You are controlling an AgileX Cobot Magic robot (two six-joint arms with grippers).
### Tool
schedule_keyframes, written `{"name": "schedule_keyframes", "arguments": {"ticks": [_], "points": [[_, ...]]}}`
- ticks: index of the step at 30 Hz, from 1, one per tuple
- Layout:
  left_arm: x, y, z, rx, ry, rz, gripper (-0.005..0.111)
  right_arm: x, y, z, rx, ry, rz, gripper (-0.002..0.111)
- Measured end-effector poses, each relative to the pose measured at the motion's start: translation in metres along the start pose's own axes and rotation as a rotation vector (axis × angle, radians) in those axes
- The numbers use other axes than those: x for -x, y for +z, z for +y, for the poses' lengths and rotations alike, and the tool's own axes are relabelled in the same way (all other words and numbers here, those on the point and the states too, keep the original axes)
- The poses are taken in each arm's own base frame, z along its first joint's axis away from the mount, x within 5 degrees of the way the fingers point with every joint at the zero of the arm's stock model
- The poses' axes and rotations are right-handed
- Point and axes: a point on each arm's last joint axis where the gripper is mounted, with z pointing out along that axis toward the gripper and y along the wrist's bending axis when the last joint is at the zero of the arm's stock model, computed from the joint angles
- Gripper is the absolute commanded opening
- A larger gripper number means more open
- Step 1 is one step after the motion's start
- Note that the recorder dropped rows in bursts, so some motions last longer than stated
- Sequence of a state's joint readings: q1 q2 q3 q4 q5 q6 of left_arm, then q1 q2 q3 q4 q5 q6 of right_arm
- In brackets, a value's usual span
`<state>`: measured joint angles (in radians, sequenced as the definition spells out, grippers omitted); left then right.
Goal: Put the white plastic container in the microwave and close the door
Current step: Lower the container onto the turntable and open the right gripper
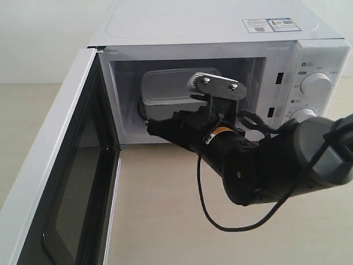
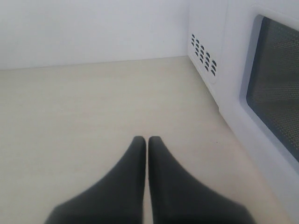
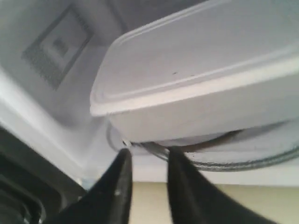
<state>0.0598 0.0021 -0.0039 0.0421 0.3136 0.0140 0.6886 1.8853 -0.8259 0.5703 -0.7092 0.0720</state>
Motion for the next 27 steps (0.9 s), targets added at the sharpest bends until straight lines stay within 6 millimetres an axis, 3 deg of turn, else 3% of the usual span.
{"name": "schedule_keyframes", "arguments": {"ticks": [3, 8, 27], "points": [[0.0, 0.0, 0.0, 0.0, 0.0, 0.0, 0.004, -0.003, 0.001, 0.0, 0.008, -0.204, 0.008, 0.0], [0.0, 0.0, 0.0, 0.0, 0.0, 0.0, 0.004, -0.014, 0.011, -0.006, -0.009, -0.343, -0.037, 0.0], [0.0, 0.0, 0.0, 0.0, 0.0, 0.0, 0.004, -0.024, 0.061, 0.002, -0.002, -0.407, -0.125, 0.0]]}}
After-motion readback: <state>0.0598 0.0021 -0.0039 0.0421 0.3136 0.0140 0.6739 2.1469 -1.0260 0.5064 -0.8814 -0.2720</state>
